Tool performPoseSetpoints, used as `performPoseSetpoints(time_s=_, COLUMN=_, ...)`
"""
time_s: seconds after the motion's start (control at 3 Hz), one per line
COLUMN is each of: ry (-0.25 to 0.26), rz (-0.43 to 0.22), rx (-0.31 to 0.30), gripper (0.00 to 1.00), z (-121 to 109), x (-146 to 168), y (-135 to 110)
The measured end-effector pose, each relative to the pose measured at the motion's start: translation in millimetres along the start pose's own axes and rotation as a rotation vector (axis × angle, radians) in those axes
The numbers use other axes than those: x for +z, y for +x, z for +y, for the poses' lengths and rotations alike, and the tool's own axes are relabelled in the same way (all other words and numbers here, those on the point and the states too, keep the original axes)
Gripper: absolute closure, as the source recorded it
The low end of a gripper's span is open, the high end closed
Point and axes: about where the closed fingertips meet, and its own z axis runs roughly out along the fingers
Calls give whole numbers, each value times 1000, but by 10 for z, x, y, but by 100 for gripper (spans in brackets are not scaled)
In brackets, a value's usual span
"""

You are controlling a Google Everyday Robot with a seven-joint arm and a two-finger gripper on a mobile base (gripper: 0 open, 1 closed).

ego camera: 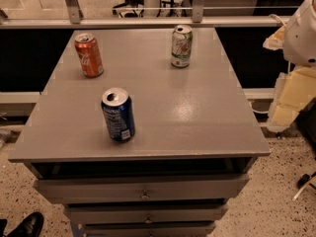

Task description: Knock pepsi can over

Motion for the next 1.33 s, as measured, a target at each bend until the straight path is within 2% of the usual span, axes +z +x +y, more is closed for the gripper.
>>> performPoseSetpoints(time_s=0.33, ry=0, rz=0, rx=0, gripper=0, z=0, x=0, y=0)
performPoseSetpoints(time_s=0.67, ry=2, rz=-49, rx=17, gripper=0, z=-1, x=84, y=-66)
performPoseSetpoints(time_s=1.0, ry=-43, rz=-203, rx=97, gripper=0, z=37, x=537, y=-551)
performPoseSetpoints(time_s=1.33, ry=-65, rz=-320, rx=147, gripper=0, z=-12, x=838, y=-971)
